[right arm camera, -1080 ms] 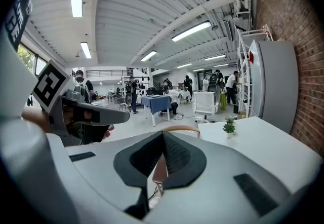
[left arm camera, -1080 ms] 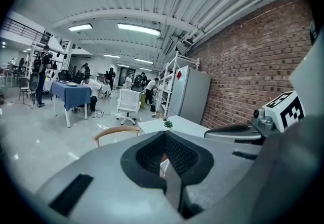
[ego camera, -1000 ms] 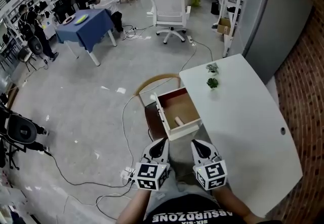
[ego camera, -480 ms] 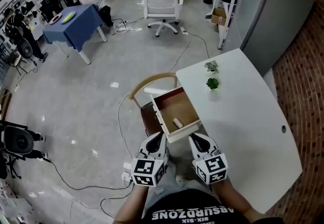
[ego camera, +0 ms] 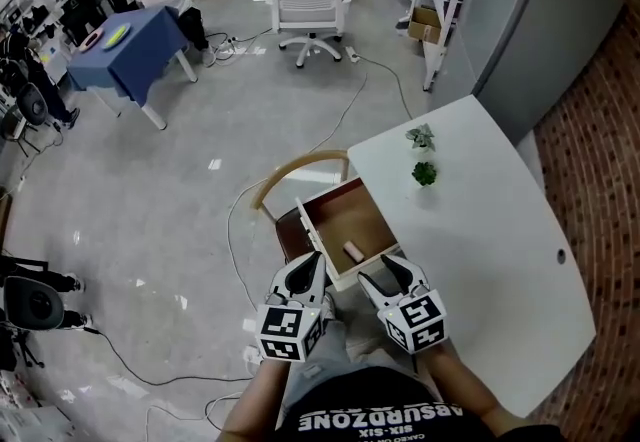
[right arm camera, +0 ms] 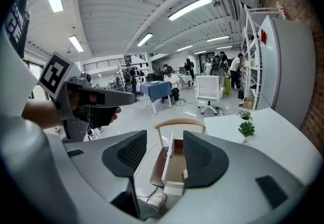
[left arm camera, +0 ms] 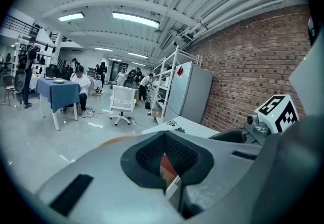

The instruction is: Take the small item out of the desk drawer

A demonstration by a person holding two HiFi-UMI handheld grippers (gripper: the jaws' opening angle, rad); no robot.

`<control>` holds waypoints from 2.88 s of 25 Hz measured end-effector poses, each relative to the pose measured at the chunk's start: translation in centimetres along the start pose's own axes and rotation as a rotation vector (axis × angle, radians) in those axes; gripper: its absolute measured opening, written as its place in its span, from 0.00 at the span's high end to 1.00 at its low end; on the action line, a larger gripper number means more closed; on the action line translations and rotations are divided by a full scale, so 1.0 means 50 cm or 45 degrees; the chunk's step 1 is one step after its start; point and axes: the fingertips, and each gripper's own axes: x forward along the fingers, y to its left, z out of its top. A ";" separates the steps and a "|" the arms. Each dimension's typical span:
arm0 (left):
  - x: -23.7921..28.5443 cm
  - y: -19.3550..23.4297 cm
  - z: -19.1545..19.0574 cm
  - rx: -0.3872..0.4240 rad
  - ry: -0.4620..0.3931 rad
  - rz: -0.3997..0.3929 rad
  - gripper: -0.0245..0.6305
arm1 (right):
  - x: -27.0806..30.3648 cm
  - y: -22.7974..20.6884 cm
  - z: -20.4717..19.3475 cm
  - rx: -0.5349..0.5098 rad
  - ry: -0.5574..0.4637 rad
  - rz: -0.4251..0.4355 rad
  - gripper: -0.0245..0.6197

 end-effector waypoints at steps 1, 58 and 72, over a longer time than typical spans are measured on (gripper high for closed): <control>0.006 0.011 0.001 -0.003 0.006 -0.002 0.95 | 0.012 -0.002 -0.001 -0.004 0.021 0.001 0.65; 0.288 0.184 -0.152 -0.023 0.310 -0.149 0.95 | 0.436 -0.169 -0.331 0.034 0.649 -0.023 0.63; 0.334 0.185 -0.203 0.019 0.380 -0.171 0.95 | 0.501 -0.203 -0.424 0.025 0.759 0.011 0.63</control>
